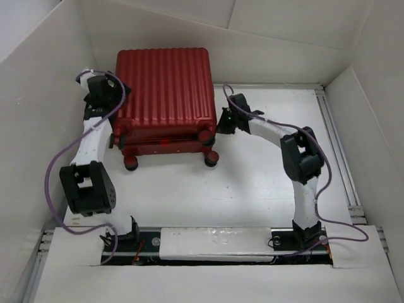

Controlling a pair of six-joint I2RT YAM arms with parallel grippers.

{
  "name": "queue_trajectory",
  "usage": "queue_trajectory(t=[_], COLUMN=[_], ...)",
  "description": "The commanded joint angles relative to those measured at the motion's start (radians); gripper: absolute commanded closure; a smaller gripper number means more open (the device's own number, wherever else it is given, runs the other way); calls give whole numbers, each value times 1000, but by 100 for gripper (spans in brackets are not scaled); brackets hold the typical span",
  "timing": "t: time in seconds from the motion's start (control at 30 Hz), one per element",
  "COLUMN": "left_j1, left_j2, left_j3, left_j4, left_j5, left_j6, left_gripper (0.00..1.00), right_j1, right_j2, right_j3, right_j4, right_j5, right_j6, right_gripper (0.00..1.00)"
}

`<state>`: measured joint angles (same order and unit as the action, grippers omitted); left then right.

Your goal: Pack the luggage

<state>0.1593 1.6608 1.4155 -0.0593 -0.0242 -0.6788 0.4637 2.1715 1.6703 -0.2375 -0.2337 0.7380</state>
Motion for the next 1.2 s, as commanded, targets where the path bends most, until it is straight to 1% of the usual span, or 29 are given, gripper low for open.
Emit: queue_trajectory(t=[0.0,0.03,0.1,0.17,0.27,0.37,0.4,0.43,0.47,0.53,0.57,0.6,0.63,0.67,0.7,0.73,0.77,0.8,0.83,0.87,0.9,0.93,0.97,1.0,1.03,1.07,1.1,1.13,1.17], left_j1=[-291,-309,-345,-424,-547,-578,-578,-578,-578,-578,-578,-578,-578,-578,-539,-502,-454,-340,-280,-227,-192,-131,-107,-92,-71,-61,-61,-50,-40], left_j2=[-115,-159,-241,-343,-465,-610,-672,-673,-712,-713,-663,-630,-597,-566,-508,-481,-463,-423,-391,-353,-307,-182,-118,-58,70,132,187,242,348], left_j3=[-208,-305,-387,-469,-526,-526,-495,-472,-443,-318,-259,-197,-70,-20,21,78,79,79,79,106,144,204,344,412,490,651,724,793,910], left_j4=[-338,-324,-292,-292,-310,-356,-376,-388,-401,-453,-471,-494,-522,-534,-515,-501,-413,-352,-311,-277,-248,-279,-304,-318,-345,-371,-372,-385,-404], left_j5=[388,400,425,425,388,354,342,331,322,287,264,224,113,72,44,15,30,65,104,165,165,165,185,225,234,254,324,334,334], left_j6=[17,-13,-69,-140,-227,-283,-309,-309,-309,-286,-222,-182,-153,-127,-82,-82,-82,-82,-103,-103,-90,-90,-90,-53,-53,-53,-53,-39,-54], left_gripper=[15,15,15,15,15,15,15,15,15,14,12,11,9,3,1,1,1,1,1,1,1,1,1,1,1,3,5,6,8], right_j1=[61,46,-2,-33,-88,-128,-143,-152,-161,-197,-209,-218,-218,-229,-229,-229,-203,-188,-174,-157,-120,-103,-91,-91,-91,-100,-100,-114,-114], right_j2=[-232,-325,-416,-527,-613,-686,-711,-737,-766,-852,-880,-933,-961,-984,-1006,-1038,-1052,-1065,-1087,-1098,-1107,-1118,-1136,-1136,-1136,-1145,-1136,-1127,-1110], right_j3=[-180,-220,-314,-351,-371,-382,-394,-394,-406,-406,-406,-393,-392,-392,-380,-370,-369,-380,-391,-405,-421,-460,-478,-495,-520,-532,-532,-541,-541], right_j4=[113,113,92,46,-51,-147,-166,-181,-210,-239,-256,-279,-279,-290,-316,-328,-329,-342,-351,-352,-352,-361,-361,-361,-361,-352,-352,-352,-352], right_j5=[-64,-64,-53,-26,7,49,86,108,132,180,204,205,215,215,215,206,189,145,119,93,80,102,114,114,94,77,57,42,42], right_j6=[-49,-70,-94,-140,-201,-235,-235,-244,-244,-244,-244,-244,-244,-244,-256,-267,-267,-267,-267,-276,-276,-276,-276,-267,-252,-243,-242,-242,-242], right_gripper=[100,100,100,100,100,99,99,97,89,79,73,61,54,48,39,37,34,32,27,25,24,25,36,51,69,95,100,100,100])
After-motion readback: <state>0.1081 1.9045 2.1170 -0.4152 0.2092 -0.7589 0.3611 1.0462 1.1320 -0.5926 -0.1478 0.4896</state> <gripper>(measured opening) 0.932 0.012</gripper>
